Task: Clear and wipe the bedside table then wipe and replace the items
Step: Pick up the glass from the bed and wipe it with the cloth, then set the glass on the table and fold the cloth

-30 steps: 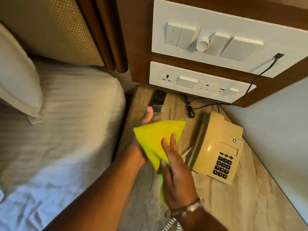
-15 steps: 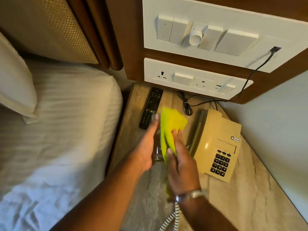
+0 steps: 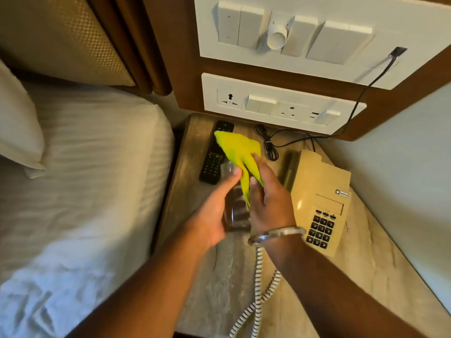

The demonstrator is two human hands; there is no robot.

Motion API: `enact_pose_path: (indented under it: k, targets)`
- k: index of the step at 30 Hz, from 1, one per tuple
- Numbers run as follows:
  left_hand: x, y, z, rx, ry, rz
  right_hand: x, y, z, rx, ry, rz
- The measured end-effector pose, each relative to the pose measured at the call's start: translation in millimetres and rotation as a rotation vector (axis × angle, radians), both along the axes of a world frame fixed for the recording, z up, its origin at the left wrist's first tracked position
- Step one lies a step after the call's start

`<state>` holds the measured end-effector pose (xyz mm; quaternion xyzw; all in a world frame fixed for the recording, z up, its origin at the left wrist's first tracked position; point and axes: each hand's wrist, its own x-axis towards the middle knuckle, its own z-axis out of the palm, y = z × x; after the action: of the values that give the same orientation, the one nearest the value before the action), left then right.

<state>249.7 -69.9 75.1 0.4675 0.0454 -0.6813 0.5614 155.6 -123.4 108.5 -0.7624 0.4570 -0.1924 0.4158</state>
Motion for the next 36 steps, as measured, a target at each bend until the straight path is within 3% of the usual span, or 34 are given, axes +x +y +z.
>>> enact_pose_path:
  k: [5, 8, 13, 19, 24, 31, 33, 36]
  targets:
    - [34.2, -40.2, 6.1, 0.003, -0.143, 0.155, -43.6, 49.8, -9.9, -0.029, -0.026, 0.157]
    - [44.6, -47.9, 3.5, 0.015, -0.526, 0.019, -78.8, 64.7, -24.4, 0.023, 0.026, 0.266]
    - [39.0, -53.5, -8.0, -0.074, -0.984, -0.073, -110.6, 72.7, -23.4, 0.059, 0.047, 0.220]
    - [23.5, -64.7, -21.6, -0.067, -1.305, -0.195, -123.6, 76.0, -24.2, -0.047, 0.100, 0.166]
    - [22.4, -71.4, -26.3, -0.037, -1.327, -0.227, -118.4, 70.9, -24.7, -0.071, 0.138, 0.242]
    - [22.8, -5.3, -13.0, 0.199, -1.321, -0.248, -86.3, 60.4, -16.5, -0.227, 0.267, 0.341]
    - [26.5, 20.4, -9.8, 0.291, -1.141, -0.363, -75.7, 62.2, -16.3, -0.290, 0.308, 0.381]
    - [30.7, 48.9, 7.7, 0.447, -0.696, -0.570, -65.5, 67.6, -15.9, -0.349, 0.331, 0.409]
